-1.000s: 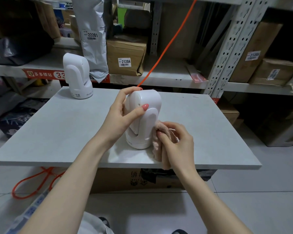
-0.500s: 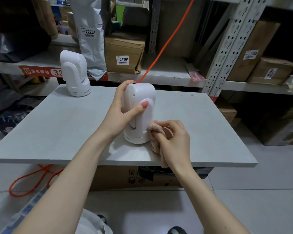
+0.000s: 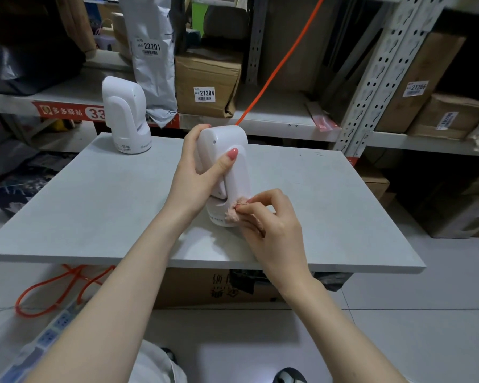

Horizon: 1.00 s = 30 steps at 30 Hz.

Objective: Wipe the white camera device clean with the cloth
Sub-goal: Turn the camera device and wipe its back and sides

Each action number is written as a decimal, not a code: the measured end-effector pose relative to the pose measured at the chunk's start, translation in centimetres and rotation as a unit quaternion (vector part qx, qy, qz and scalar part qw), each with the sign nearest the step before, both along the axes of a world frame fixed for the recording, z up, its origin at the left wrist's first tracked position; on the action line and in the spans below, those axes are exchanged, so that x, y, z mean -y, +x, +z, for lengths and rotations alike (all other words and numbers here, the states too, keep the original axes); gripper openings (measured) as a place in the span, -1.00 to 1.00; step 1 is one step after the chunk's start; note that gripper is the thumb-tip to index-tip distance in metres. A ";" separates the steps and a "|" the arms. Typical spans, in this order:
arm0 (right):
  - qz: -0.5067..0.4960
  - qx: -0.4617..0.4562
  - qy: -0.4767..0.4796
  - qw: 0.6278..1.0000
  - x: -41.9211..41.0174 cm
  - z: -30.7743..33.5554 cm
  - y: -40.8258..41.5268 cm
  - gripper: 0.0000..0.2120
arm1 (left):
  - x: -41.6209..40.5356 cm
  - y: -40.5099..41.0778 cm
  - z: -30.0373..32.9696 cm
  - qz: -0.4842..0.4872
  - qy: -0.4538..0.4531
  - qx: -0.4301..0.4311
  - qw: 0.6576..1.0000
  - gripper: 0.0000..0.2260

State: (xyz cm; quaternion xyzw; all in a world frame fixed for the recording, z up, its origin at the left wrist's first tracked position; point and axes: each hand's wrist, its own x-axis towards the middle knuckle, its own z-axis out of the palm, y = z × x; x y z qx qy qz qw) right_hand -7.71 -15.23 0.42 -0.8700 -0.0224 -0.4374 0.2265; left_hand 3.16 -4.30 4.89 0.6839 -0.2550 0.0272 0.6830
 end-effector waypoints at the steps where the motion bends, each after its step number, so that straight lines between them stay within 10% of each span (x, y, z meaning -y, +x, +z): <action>1: 0.002 -0.005 0.009 1.000 0.0 0.1 0.0 -0.93 | 0.0 0.0 0.0 0.002 0.000 0.001 1.000 -0.54; 17: 0.038 -0.023 -0.062 0.997 0.2 -0.6 0.7 -0.83 | 0.2 0.1 -0.1 0.049 0.035 0.004 0.998 -0.47; 30: 0.020 -0.051 0.339 0.939 0.2 1.1 1.4 -0.79 | -1.8 1.2 -0.3 -0.035 -0.021 -0.087 0.995 -0.55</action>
